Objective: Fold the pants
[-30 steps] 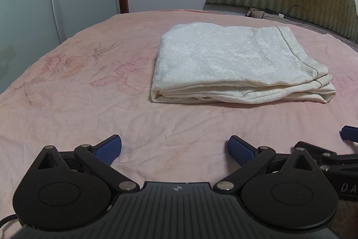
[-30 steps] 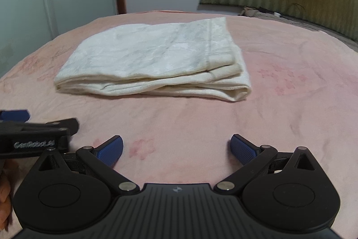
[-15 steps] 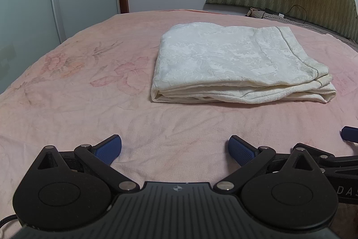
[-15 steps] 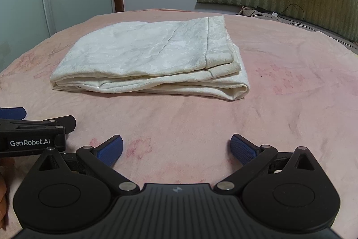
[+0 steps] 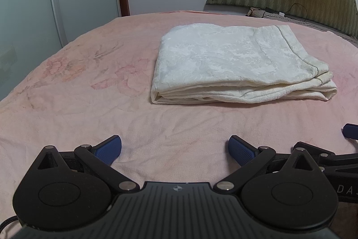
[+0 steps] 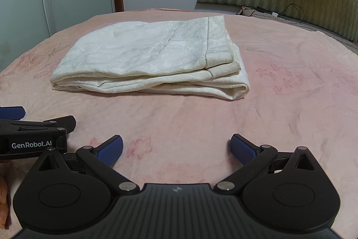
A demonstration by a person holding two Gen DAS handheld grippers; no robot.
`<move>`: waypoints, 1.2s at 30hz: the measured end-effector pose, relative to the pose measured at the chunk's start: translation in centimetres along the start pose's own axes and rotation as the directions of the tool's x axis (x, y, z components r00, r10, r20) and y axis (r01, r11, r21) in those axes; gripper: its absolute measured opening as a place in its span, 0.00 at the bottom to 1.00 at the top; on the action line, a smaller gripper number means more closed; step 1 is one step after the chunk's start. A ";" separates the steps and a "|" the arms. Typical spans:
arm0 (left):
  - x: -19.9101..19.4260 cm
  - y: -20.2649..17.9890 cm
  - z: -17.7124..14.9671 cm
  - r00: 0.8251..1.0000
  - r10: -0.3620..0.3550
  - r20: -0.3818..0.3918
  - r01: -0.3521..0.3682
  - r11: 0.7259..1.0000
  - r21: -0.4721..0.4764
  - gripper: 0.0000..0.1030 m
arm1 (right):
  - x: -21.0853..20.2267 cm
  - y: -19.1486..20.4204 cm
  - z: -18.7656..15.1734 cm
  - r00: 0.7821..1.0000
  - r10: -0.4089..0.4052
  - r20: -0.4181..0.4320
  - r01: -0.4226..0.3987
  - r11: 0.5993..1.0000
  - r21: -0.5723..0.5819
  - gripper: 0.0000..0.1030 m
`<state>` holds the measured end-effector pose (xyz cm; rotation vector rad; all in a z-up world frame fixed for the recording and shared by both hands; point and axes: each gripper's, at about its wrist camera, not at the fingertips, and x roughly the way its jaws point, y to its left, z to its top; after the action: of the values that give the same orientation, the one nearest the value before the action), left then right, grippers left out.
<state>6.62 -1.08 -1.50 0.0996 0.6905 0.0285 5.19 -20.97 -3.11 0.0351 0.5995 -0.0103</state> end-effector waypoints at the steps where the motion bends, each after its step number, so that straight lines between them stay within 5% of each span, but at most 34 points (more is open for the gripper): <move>1: 0.0 0.0 0.0 1.000 0.001 0.001 -0.001 1.000 0.001 1.00 | 0.0 0.0 0.0 1.000 0.000 0.000 0.000 1.000 0.000 1.00; 36: -0.1 0.1 0.0 1.000 -0.022 -0.009 0.022 1.000 -0.019 1.00 | 0.0 0.2 0.1 0.999 -0.046 -0.003 0.046 0.998 0.036 1.00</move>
<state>6.57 -0.97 -1.46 0.0740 0.7000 0.0146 5.22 -20.81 -3.02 0.0559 0.6020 -0.0660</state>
